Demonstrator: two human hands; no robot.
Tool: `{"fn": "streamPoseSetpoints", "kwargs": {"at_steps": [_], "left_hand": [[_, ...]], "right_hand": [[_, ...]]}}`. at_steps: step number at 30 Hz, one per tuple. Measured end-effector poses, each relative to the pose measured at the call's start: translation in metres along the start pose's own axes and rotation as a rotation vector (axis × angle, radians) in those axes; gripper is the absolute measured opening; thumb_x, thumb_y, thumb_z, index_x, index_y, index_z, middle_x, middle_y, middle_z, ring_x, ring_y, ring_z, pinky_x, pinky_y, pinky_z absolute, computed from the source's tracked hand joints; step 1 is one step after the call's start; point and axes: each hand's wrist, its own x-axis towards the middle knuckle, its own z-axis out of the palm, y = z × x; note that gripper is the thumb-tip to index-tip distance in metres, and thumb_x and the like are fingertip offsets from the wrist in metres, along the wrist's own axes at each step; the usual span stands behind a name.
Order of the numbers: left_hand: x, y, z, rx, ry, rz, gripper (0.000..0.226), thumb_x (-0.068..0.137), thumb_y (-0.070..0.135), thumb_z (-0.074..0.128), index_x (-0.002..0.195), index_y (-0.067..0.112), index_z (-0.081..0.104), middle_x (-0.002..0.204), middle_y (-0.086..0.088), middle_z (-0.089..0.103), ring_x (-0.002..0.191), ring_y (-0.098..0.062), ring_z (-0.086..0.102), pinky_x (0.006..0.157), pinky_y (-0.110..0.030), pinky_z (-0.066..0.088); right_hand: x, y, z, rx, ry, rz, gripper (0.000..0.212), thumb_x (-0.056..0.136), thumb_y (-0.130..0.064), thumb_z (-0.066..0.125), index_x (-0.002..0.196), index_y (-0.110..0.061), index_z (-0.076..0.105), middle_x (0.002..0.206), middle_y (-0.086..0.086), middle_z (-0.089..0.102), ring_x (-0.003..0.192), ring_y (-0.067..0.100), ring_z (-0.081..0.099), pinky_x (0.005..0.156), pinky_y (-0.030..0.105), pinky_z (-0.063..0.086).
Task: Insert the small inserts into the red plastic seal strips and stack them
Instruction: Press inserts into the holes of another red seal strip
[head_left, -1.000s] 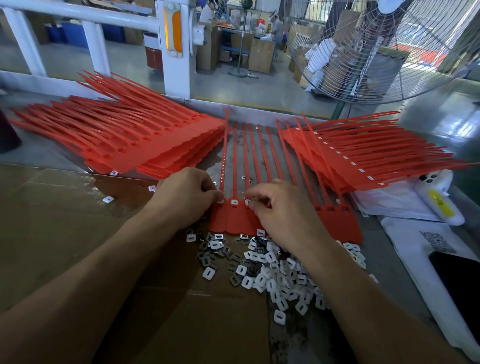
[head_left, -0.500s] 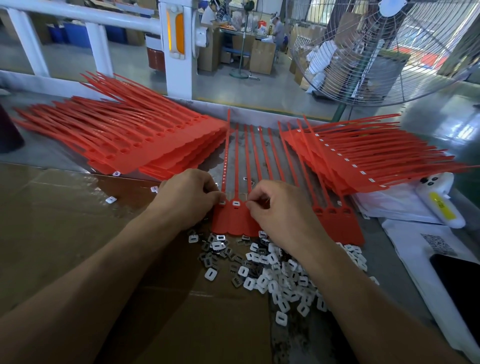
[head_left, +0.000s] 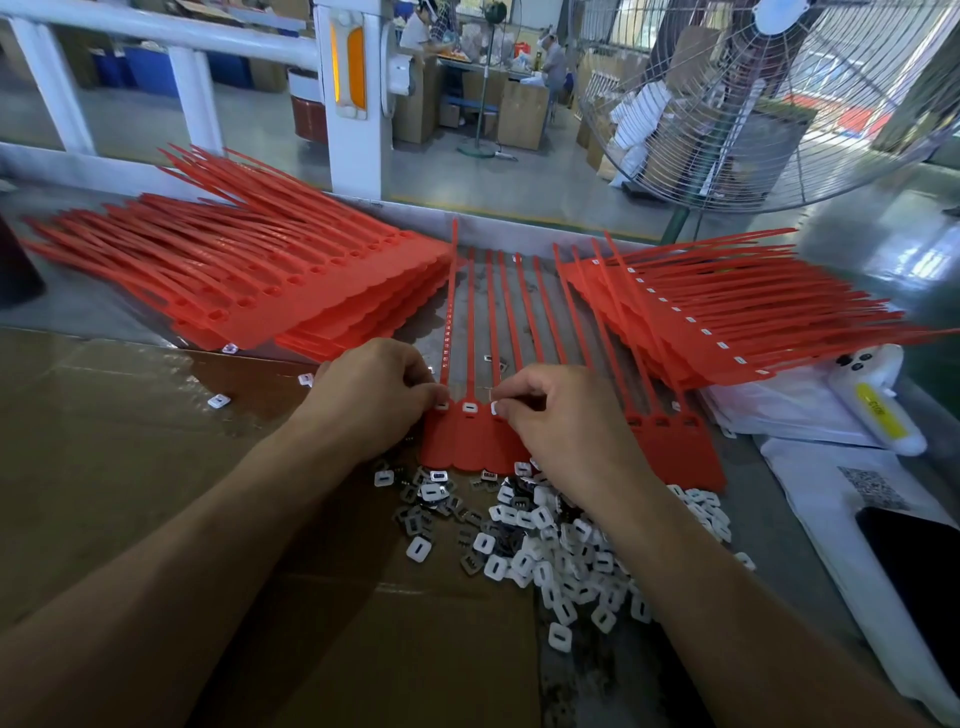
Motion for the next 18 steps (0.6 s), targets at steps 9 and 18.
{"fn": "streamPoseSetpoints", "kwargs": {"at_steps": [9, 18], "left_hand": [[0.000, -0.001, 0.000, 0.000, -0.001, 0.004, 0.020, 0.085, 0.046, 0.076, 0.080, 0.028, 0.071, 0.083, 0.011, 0.067, 0.086, -0.015, 0.064, 0.095, -0.048, 0.050], [0.001, -0.001, 0.001, 0.002, -0.005, -0.001, 0.020, 0.086, 0.046, 0.076, 0.079, 0.028, 0.071, 0.083, 0.011, 0.067, 0.084, -0.013, 0.063, 0.093, -0.047, 0.051]], "right_hand": [[-0.002, -0.007, 0.004, -0.185, 0.046, -0.067, 0.012, 0.098, -0.019, 0.069, 0.101, -0.019, 0.081, 0.101, -0.005, 0.072, 0.081, 0.001, 0.062, 0.076, 0.008, 0.046], [-0.005, -0.015, 0.001, -0.391, -0.003, -0.146, 0.017, 0.101, -0.020, 0.061, 0.103, -0.016, 0.077, 0.097, -0.003, 0.056, 0.079, 0.013, 0.057, 0.068, 0.026, 0.045]]}}
